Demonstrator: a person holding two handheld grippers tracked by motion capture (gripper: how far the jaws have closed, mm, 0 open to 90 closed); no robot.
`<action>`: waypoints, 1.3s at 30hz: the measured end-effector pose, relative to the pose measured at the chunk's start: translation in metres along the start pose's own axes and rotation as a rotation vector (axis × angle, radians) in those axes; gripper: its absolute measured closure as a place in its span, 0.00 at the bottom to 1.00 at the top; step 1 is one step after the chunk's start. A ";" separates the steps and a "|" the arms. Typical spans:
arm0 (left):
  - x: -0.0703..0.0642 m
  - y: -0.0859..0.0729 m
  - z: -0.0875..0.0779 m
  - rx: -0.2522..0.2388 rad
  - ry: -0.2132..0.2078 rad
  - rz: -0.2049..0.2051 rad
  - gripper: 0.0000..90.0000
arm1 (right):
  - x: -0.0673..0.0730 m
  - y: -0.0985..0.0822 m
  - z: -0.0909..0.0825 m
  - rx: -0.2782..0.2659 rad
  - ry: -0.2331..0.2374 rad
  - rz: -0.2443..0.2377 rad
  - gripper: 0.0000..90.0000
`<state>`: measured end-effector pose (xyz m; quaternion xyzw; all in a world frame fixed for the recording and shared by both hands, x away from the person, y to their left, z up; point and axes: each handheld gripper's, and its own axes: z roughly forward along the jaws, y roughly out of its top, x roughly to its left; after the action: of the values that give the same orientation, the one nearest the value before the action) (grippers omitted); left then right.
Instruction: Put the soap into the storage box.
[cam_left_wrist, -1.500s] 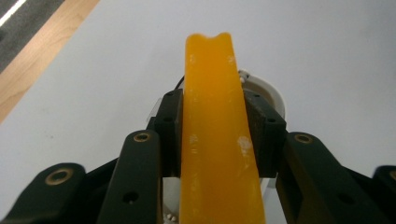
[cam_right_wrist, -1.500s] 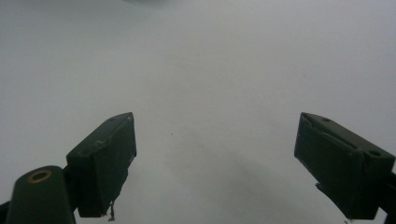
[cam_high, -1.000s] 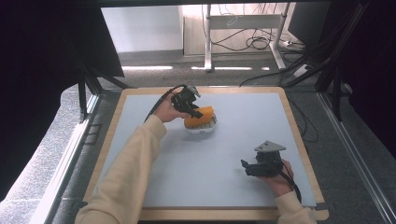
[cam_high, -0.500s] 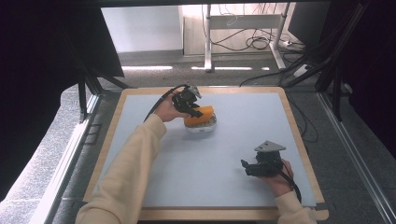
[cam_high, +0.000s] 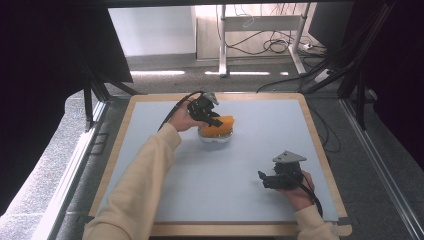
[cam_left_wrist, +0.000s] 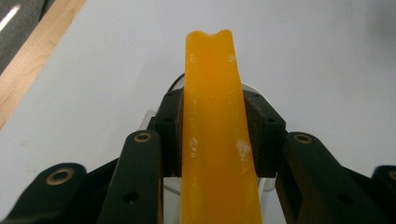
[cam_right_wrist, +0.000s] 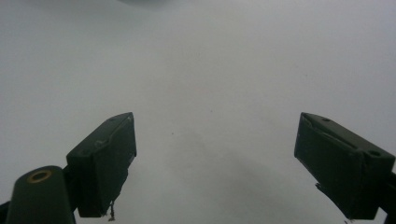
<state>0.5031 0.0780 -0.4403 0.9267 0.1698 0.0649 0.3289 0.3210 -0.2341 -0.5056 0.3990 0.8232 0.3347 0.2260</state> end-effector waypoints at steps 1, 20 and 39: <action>0.000 0.000 0.000 0.000 0.000 0.000 0.69 | 0.000 0.000 0.000 0.000 0.000 0.000 0.14; 0.000 -0.001 -0.011 0.007 0.157 0.044 0.49 | 0.000 0.000 0.000 0.003 0.003 -0.001 0.14; -0.048 -0.034 -0.055 -0.042 0.202 -0.088 0.37 | 0.002 0.001 -0.001 -0.004 0.000 -0.006 0.14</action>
<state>0.4364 0.1177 -0.4192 0.8999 0.2414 0.1471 0.3320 0.3200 -0.2320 -0.5045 0.3960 0.8238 0.3355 0.2280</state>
